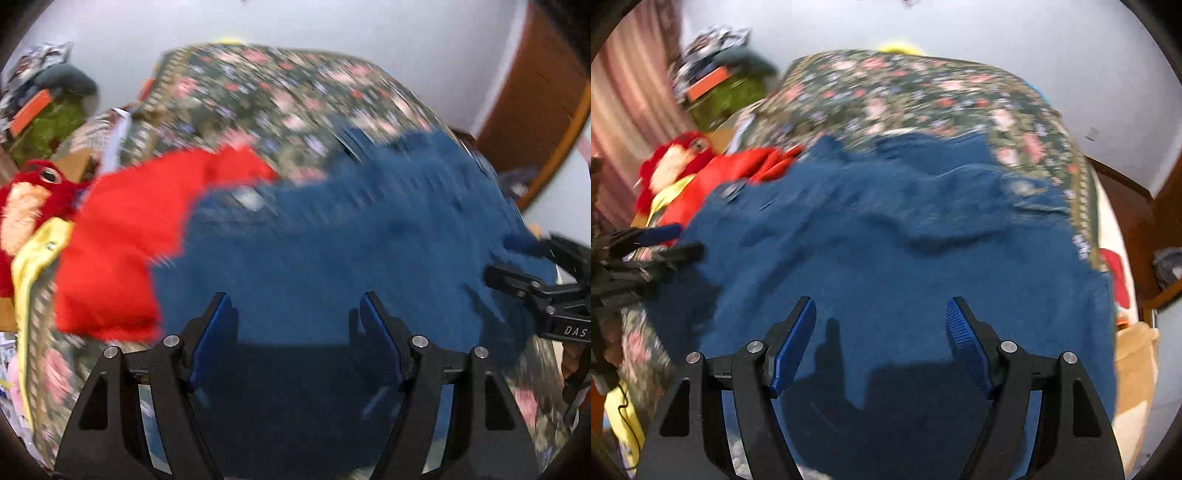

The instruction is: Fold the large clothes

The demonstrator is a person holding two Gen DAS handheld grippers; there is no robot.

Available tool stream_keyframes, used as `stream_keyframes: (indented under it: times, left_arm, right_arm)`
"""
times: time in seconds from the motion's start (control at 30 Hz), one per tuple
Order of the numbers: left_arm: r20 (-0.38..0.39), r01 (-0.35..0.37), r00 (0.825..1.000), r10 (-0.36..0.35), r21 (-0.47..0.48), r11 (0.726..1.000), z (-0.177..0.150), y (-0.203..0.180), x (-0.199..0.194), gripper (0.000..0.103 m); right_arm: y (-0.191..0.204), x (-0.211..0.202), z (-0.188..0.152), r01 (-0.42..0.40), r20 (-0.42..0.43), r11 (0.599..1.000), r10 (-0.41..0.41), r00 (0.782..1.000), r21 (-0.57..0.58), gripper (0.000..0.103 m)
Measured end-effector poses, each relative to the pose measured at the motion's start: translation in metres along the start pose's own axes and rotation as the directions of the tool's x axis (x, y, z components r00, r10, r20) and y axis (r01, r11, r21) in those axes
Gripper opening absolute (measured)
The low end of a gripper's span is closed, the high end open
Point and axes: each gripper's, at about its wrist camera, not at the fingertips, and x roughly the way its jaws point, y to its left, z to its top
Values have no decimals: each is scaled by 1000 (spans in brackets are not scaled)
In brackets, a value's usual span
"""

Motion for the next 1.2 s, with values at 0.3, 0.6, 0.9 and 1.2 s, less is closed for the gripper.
stream_keyframes:
  times: [0.3,0.6,0.9,1.2]
  left_arm:
    - [3,-47,999,47,6,999,-39,-24,12,90]
    - [6,-109,994,110,-95,990,-67,28,-8,95]
    - [-31,-190,981,189,-288,939,-89,83,-20,95]
    - [-2,-136,988,152,-460,878,-104,109,-57,95]
  right_arm:
    - [9,13,-26,34,-75,992,-43,996,-123,83]
    - [-77,-13,-49,182,-80,981,-177,981,66,85]
    - [-133,-43,-73,277,-65,941,-269,961,193,86]
    - [-141,-73,-74,235,-29,917,-239,971,324,86]
